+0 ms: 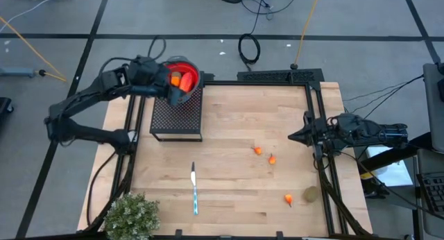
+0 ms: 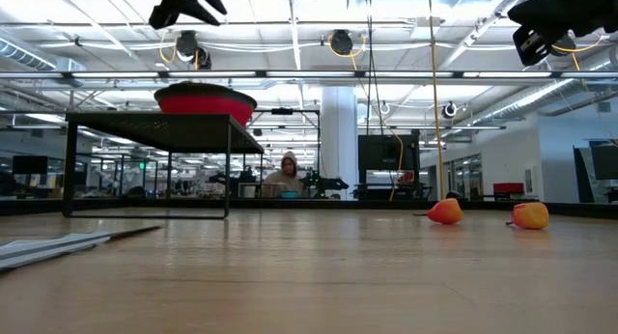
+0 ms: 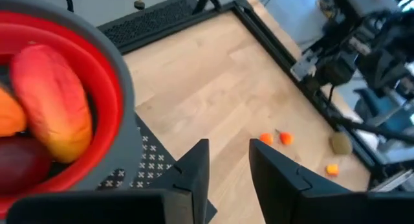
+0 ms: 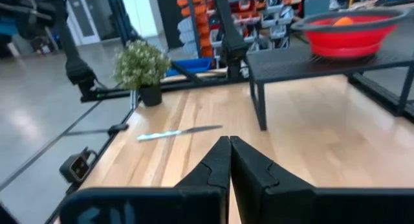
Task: Pick & Place Fruit
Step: Put the kiwi into the red strainer bowl on the shelf
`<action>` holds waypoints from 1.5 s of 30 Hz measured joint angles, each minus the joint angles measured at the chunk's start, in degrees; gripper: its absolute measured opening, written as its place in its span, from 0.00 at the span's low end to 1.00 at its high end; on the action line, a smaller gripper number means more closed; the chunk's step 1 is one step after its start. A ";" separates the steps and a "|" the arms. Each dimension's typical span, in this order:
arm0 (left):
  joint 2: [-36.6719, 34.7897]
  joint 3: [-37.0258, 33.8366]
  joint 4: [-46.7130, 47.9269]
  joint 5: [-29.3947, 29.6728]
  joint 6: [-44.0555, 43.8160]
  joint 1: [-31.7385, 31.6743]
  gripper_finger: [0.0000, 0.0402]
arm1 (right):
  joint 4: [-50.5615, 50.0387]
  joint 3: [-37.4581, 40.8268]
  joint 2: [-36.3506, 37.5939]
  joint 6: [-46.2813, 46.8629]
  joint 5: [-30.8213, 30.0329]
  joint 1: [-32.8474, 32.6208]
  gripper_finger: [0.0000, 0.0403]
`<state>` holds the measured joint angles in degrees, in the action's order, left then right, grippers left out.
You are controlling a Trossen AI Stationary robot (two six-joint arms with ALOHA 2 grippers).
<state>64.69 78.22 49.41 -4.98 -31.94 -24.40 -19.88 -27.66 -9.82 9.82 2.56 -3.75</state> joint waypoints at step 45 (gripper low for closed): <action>-16.24 -37.05 -46.91 8.96 13.41 22.88 0.02 | -7.30 -9.20 -22.48 -12.45 21.50 -7.66 0.00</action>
<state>48.44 41.16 2.49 3.98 -18.52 -1.52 -27.18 -36.86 -32.31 -2.63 24.05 -11.41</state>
